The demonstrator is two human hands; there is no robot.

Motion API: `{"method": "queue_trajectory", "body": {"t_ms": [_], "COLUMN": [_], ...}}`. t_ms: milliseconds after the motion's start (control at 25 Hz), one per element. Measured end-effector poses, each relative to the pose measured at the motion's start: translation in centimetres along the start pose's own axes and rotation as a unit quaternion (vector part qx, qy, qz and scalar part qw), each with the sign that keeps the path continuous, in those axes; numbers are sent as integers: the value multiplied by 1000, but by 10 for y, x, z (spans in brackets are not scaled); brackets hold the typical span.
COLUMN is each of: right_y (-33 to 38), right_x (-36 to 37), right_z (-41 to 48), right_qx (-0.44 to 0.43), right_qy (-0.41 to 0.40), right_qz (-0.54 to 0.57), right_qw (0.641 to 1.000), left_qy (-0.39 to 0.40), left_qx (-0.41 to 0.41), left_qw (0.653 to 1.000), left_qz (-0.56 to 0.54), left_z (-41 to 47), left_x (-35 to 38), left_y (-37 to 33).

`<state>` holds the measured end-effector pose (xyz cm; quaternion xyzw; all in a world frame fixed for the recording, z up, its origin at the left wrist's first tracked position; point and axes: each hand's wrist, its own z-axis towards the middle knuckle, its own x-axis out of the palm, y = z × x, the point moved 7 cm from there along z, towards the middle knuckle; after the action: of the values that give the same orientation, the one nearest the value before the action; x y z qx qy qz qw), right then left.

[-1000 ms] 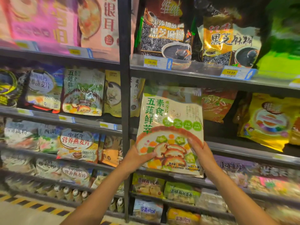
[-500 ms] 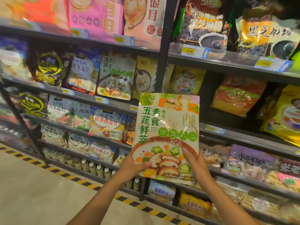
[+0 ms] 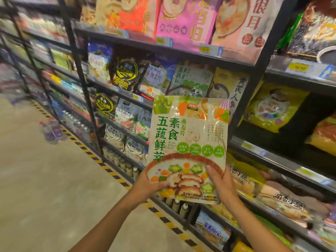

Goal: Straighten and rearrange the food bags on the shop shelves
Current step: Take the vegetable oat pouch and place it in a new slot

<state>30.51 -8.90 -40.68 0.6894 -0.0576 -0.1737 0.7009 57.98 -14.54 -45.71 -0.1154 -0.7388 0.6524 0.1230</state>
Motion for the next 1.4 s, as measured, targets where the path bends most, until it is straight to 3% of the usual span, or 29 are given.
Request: {"method": "queue_trajectory", "body": {"t_ms": [240,720,920,1400], "right_y": [5,34,46,77], "right_x": [83,179,169,104], "right_z": [54,202,246,339], "right_qx": [5,-3,13,-19], "right_qy": [61,78,43,-160], "right_qz": [13,15,29,-6], "right_qw": [998,997,999,987], "left_qy": [-79,-109,-78,117], "left_qx": [6,16,24,76], "left_qw": [997,994,996,987], "left_qz": [-3,14,42,86], "left_z": [17,136,200,384], "left_x": [-80,-171,-169,-117], "left_y": [-3,-48,-74,-146]}}
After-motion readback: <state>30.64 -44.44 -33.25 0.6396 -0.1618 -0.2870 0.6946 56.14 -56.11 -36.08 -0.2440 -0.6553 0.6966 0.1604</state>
